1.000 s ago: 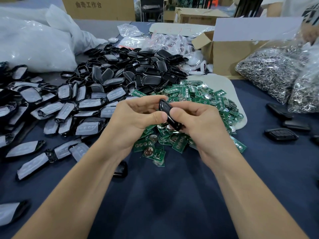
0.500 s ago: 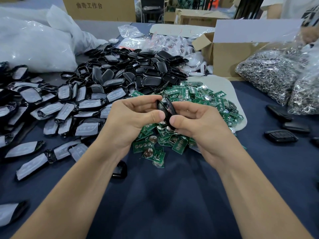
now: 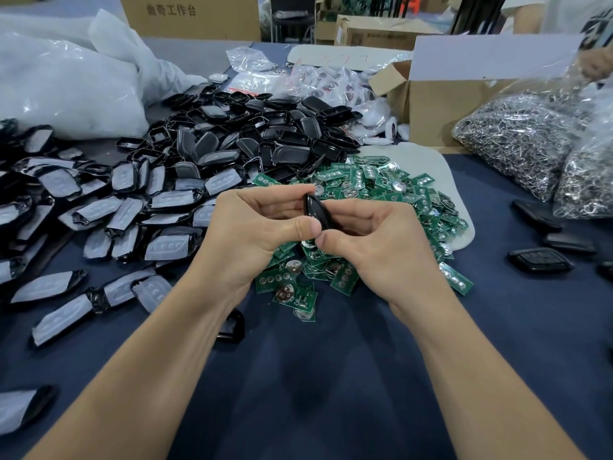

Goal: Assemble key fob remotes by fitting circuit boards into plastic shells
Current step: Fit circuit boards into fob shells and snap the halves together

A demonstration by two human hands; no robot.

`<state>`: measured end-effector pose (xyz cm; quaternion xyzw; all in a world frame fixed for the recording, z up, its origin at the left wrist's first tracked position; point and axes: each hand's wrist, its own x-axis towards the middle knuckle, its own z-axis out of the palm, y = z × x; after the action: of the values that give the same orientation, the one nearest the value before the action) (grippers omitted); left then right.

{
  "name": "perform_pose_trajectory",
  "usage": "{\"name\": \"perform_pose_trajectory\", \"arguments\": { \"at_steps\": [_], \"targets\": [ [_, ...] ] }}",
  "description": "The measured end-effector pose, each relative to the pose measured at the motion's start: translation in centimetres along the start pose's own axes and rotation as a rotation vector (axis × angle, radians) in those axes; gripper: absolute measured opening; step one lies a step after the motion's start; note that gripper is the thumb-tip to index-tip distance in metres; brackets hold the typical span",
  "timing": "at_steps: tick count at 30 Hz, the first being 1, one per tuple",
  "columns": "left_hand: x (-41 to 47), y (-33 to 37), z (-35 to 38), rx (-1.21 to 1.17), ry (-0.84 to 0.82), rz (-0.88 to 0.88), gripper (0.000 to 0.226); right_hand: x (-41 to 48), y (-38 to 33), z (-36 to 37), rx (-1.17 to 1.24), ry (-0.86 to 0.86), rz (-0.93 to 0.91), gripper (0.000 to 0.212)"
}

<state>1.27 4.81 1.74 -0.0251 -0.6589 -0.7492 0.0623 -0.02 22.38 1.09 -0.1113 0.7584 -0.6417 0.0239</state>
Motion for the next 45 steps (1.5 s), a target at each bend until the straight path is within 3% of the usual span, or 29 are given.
{"name": "perform_pose_trajectory", "arguments": {
  "at_steps": [5,8,12,16,27,34,40,45],
  "targets": [
    [-0.2,0.3,0.1,0.021,0.001,-0.054,0.036,-0.6,-0.5,0.6,-0.302,0.126,-0.09,0.041],
    [-0.3,0.5,0.7,0.072,0.109,-0.129,0.008,-0.8,-0.6,1.1,-0.439,0.179,-0.139,0.043],
    [-0.4,0.4,1.0,0.25,0.239,-0.122,0.019,-1.2,-0.5,1.9,-0.502,0.174,-0.176,0.038],
    [-0.2,0.0,1.1,0.254,0.331,-0.124,0.018,-1.4,-0.5,2.6,-0.526,0.174,-0.257,0.032],
    [0.1,-0.3,1.1,0.187,0.356,-0.07,0.032,-1.6,-0.7,3.2,-0.6,0.226,-0.313,0.037],
    [0.0,0.0,0.0,0.288,0.155,0.046,0.02,0.2,-0.3,0.4,-0.166,0.117,-0.022,0.015],
    [-0.3,-0.1,0.6,0.144,0.101,0.091,0.014,0.3,-0.1,-0.1,-0.013,0.15,-0.049,0.016],
    [-0.3,-0.3,0.7,0.064,0.075,0.139,0.014,-0.2,-0.5,0.2,-0.083,0.235,-0.168,0.02]
  ]
}}
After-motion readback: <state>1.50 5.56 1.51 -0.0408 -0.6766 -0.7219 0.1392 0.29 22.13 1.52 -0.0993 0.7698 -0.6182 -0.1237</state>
